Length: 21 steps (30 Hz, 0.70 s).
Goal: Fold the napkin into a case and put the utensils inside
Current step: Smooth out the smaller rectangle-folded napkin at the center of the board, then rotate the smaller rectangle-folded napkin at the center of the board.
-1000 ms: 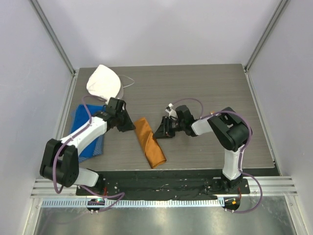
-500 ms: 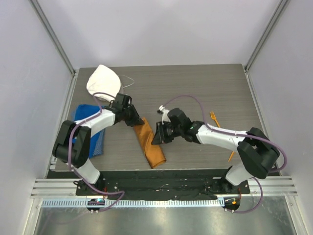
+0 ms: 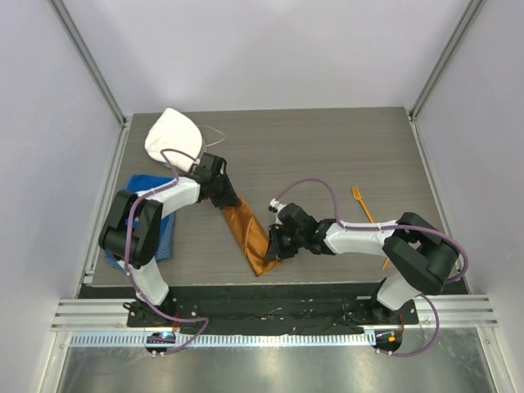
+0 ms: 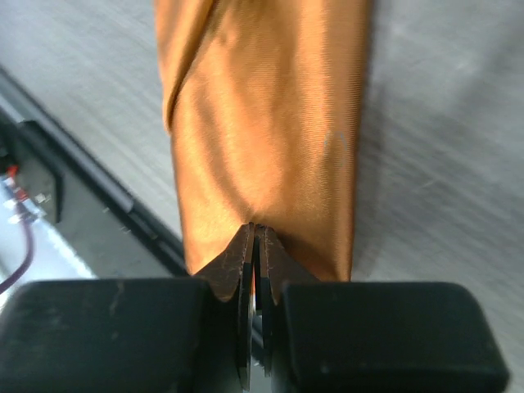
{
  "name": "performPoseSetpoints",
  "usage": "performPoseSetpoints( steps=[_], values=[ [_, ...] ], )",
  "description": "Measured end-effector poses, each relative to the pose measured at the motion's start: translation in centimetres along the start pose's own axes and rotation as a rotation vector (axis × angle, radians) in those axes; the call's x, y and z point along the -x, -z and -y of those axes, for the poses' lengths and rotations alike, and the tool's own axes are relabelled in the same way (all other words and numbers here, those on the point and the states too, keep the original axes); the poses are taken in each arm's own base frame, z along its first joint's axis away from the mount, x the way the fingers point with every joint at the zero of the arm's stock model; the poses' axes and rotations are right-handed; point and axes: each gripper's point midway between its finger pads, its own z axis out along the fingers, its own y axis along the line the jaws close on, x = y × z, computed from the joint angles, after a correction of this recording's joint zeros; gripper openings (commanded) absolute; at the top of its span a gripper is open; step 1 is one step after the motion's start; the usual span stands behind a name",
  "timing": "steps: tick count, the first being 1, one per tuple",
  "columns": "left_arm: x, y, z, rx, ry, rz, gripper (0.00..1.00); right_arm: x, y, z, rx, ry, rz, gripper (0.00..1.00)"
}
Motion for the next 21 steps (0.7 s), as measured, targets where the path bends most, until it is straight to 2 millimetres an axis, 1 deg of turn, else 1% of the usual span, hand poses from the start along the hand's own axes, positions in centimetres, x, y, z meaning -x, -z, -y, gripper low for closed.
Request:
performPoseSetpoints(
  steps=[2, 3, 4, 5, 6, 7, 8, 9, 10, 12, 13, 15, 16, 17, 18, 20, 21],
  values=[
    [0.3, 1.0, 0.3, 0.006, -0.021, 0.029, 0.34, 0.4, 0.1, 0.6, -0.042, 0.018, 0.005, 0.1],
    [0.5, 2.0, 0.6, 0.004, -0.032, 0.048, 0.35, 0.6, 0.2, 0.8, -0.066, 0.034, 0.008, 0.16],
    [0.8, 3.3, 1.3, -0.012, -0.049, 0.077, 0.36, 1.1, 0.5, 0.9, -0.102, 0.057, 0.013, 0.21],
    [1.1, 4.5, 1.7, -0.026, -0.059, 0.099, 0.37, 1.5, 0.6, 0.8, -0.118, 0.072, 0.018, 0.24],
    [1.5, 6.1, 2.5, -0.052, -0.07, 0.131, 0.39, 1.8, 0.9, 0.5, -0.142, 0.093, 0.025, 0.27],
    [1.9, 8.1, 3.3, -0.085, -0.08, 0.172, 0.4, 2.2, 1.1, -0.1, -0.15, 0.114, 0.034, 0.28],
    [2.0, 9.2, 3.6, -0.1, -0.087, 0.192, 0.41, 2.5, 1.3, -0.8, -0.151, 0.133, 0.043, 0.29],
    [2.2, 10.9, 4.0, -0.121, -0.096, 0.222, 0.45, 2.7, 1.4, -1.8, -0.143, 0.156, 0.056, 0.29],
    [2.3, 12.4, 4.3, -0.141, -0.106, 0.25, 0.46, 2.8, 1.5, -2.7, -0.133, 0.171, 0.064, 0.29],
    [2.2, 14.9, 4.4, -0.163, -0.116, 0.29, 0.49, 2.1, 1.2, -5.1, -0.096, 0.201, 0.07, 0.3],
    [2.0, 15.8, 4.2, -0.167, -0.119, 0.301, 0.5, 1.6, 1.0, -6.1, -0.078, 0.208, 0.065, 0.29],
    [1.3, 16.8, 3.5, -0.159, -0.123, 0.301, 0.53, 0.5, 0.1, -7.6, -0.053, 0.214, 0.049, 0.29],
    [0.9, 17.0, 3.0, -0.147, -0.125, 0.293, 0.53, -0.3, -0.6, -8.3, -0.043, 0.216, 0.035, 0.28],
    [0.5, 17.1, 2.5, -0.134, -0.128, 0.285, 0.53, -0.6, -1.5, -8.6, -0.043, 0.207, 0.024, 0.27],
    [0.1, 17.3, 2.1, -0.121, -0.131, 0.277, 0.54, -1.5, -2.4, -9.2, -0.036, 0.21, 0.007, 0.27],
    [-0.5, 17.6, 1.4, -0.102, -0.133, 0.262, 0.54, -2.3, -3.9, -9.0, -0.05, 0.195, -0.006, 0.27],
    [-0.7, 17.8, 1.1, -0.094, -0.133, 0.257, 0.54, -2.7, -4.6, -8.5, -0.07, 0.184, -0.011, 0.27]
  ],
)
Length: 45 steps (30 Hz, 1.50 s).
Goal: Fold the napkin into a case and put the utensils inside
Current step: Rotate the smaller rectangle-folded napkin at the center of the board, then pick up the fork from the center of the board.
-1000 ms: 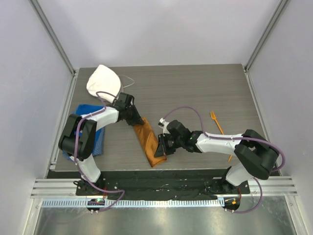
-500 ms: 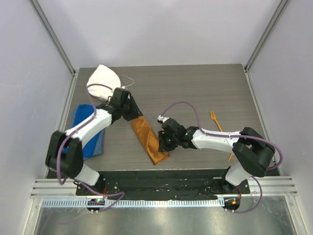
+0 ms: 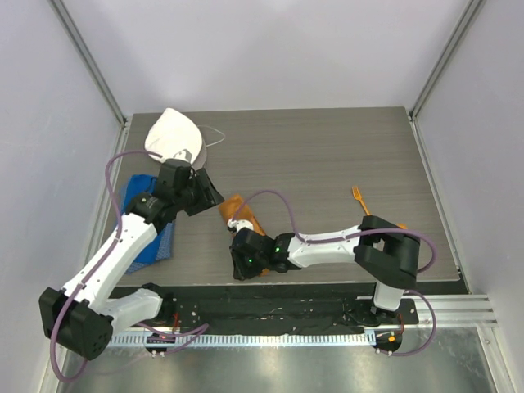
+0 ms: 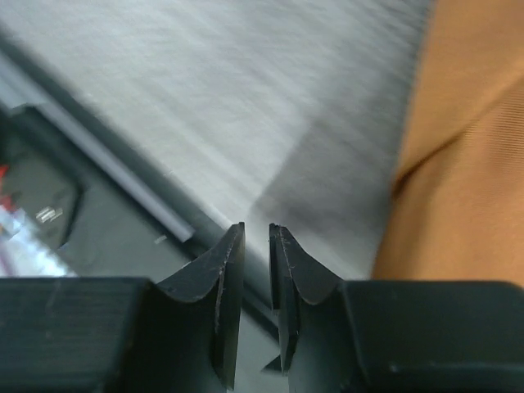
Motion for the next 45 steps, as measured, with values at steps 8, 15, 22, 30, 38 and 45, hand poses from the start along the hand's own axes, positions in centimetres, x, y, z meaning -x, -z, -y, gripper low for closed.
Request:
performPoseSetpoints(
  steps=[8, 15, 22, 30, 38, 45],
  values=[
    [-0.8, 1.1, -0.8, 0.014, -0.001, -0.009, 0.54, 0.7, -0.3, 3.2, -0.114, -0.067, 0.078, 0.27],
    [-1.8, 0.2, -0.6, 0.0, 0.002, -0.067, 0.55, 3.9, 3.9, 14.1, -0.291, -0.217, 0.198, 0.29],
    [-3.7, -2.9, 0.0, -0.02, 0.017, -0.197, 0.56, 11.8, 5.5, 24.2, -0.495, -0.265, 0.292, 0.39],
    [-5.5, -3.7, 2.2, -0.104, -0.013, -0.269, 0.57, 14.3, 9.7, 26.2, -0.579, -0.252, 0.249, 0.72],
    [-7.0, -3.2, 4.6, -0.216, -0.061, -0.327, 0.58, 13.0, 20.1, 36.7, -0.767, -0.482, 0.251, 0.77],
    [-7.6, -2.6, 5.8, -0.288, -0.1, -0.356, 0.66, 7.9, 19.8, 41.2, -0.806, -0.567, 0.039, 0.8]
  ],
)
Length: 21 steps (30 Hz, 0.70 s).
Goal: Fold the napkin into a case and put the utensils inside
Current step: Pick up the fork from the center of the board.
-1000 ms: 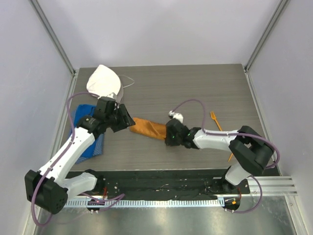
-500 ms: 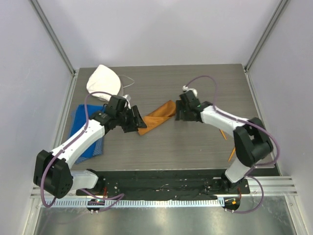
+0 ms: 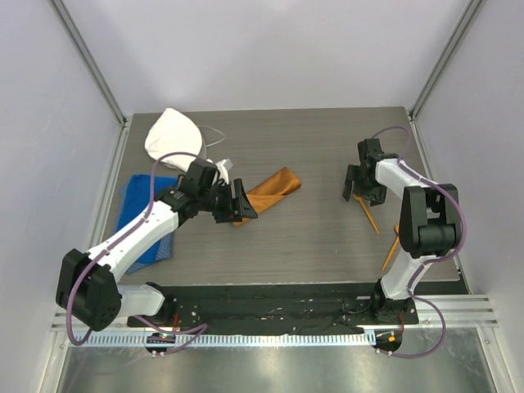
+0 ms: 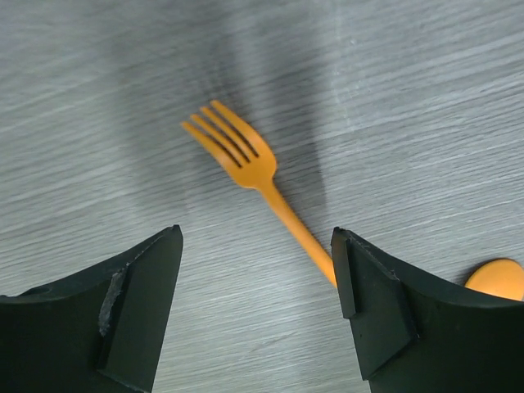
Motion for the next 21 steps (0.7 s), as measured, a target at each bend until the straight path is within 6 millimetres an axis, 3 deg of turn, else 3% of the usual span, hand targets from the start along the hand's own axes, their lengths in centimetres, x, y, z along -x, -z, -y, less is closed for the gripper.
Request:
performPoseSetpoints(
  steps=[3, 7, 11, 16, 19, 21],
  values=[
    [-0.5, -0.1, 0.6, -0.024, -0.021, -0.019, 0.66, -0.8, -1.0, 0.3, -0.001, 0.005, -0.045, 0.73],
    [-1.3, -0.8, 1.1, -0.039, -0.034, -0.061, 0.65, -1.4, -1.5, 0.0, 0.008, 0.007, -0.067, 0.34],
    [-2.4, -1.9, 2.3, -0.043, -0.07, -0.099, 0.63, -1.6, -1.7, -1.2, 0.067, -0.022, -0.065, 0.03],
    [-3.2, -4.1, 3.4, -0.048, -0.116, -0.114, 0.63, -2.6, -0.5, -3.9, 0.193, -0.127, -0.044, 0.01],
    [-3.4, -5.9, 3.4, -0.037, -0.123, -0.123, 0.64, -3.7, 2.2, -6.9, 0.306, -0.224, 0.0, 0.01],
    [-3.4, -6.9, 3.4, -0.033, -0.119, -0.127, 0.65, -3.8, 5.1, -9.4, 0.397, -0.273, 0.057, 0.01]
  ],
)
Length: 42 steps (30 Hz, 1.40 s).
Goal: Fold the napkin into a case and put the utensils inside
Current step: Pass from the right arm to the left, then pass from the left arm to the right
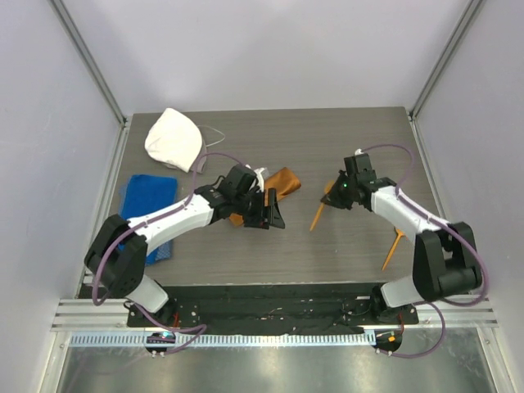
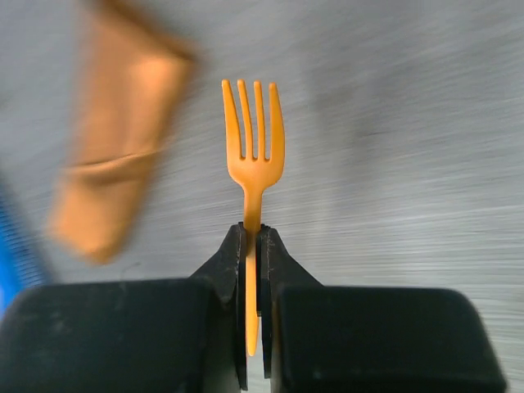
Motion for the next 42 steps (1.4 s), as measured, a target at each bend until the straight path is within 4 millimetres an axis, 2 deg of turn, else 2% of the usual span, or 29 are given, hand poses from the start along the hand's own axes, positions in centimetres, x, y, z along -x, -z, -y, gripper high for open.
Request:
performPoseSetpoints(
  steps=[2, 4, 6, 10, 13, 14, 16, 17, 19, 20, 23, 25, 29, 33, 38, 42],
  values=[
    [0.5, -0.7, 0.1, 0.004, 0.001, 0.002, 0.65, -0.1, 1.9, -4.2, 0.115, -0.034, 0.054, 0.01],
    [1.2, -1.1, 0.5, -0.005, -0.004, 0.012, 0.65, -0.4, 3.1, -7.4, 0.207, -0.065, 0.082, 0.01],
    [1.8, -1.3, 1.0, -0.018, -0.012, 0.026, 0.65, -0.9, 3.5, -9.3, 0.254, -0.093, 0.085, 0.01],
    [2.5, -1.3, 1.7, -0.036, -0.022, 0.049, 0.62, -2.3, 3.3, -11.1, 0.28, -0.148, 0.06, 0.01],
    [2.5, -1.3, 1.5, -0.024, -0.022, 0.056, 0.57, -2.9, 3.1, -12.2, 0.3, -0.178, 0.045, 0.01],
    [2.6, -1.3, 1.4, -0.018, -0.021, 0.057, 0.47, -2.9, 3.2, -12.5, 0.309, -0.187, 0.043, 0.01],
    [2.5, -1.5, 1.1, -0.007, -0.016, 0.057, 0.33, -3.0, 3.3, -13.1, 0.328, -0.199, 0.042, 0.01],
    [2.5, -1.6, 0.9, 0.003, -0.016, 0.057, 0.21, -3.1, 3.4, -13.4, 0.34, -0.203, 0.042, 0.06],
    [2.6, -1.8, 0.5, 0.025, -0.014, 0.054, 0.11, -3.1, 3.6, -13.7, 0.353, -0.209, 0.039, 0.17],
    [2.5, -1.8, 0.3, 0.037, -0.025, 0.048, 0.09, -3.0, 3.6, -13.9, 0.358, -0.208, 0.041, 0.31],
    [2.7, -1.6, 0.8, 0.035, -0.062, 0.048, 0.06, -2.9, 3.6, -13.8, 0.362, -0.186, 0.048, 0.55],
    [2.9, -1.5, 0.5, 0.051, -0.069, 0.053, 0.05, -2.8, 3.7, -13.7, 0.366, -0.161, 0.051, 0.59],
    [2.9, -1.3, -0.7, 0.094, -0.075, 0.047, 0.05, -2.0, 3.6, -13.0, 0.347, -0.12, 0.056, 0.6],
    [2.6, -1.0, -1.1, 0.112, -0.089, 0.037, 0.05, -0.9, 3.6, -13.4, 0.349, -0.087, 0.071, 0.6],
    [2.4, -0.9, -1.3, 0.117, -0.096, 0.027, 0.05, -1.0, 2.6, -14.5, 0.361, -0.05, 0.031, 0.6],
    [2.3, -0.8, -1.3, 0.115, -0.107, 0.024, 0.05, -2.1, 1.4, -14.7, 0.353, -0.035, -0.016, 0.57]
  ],
)
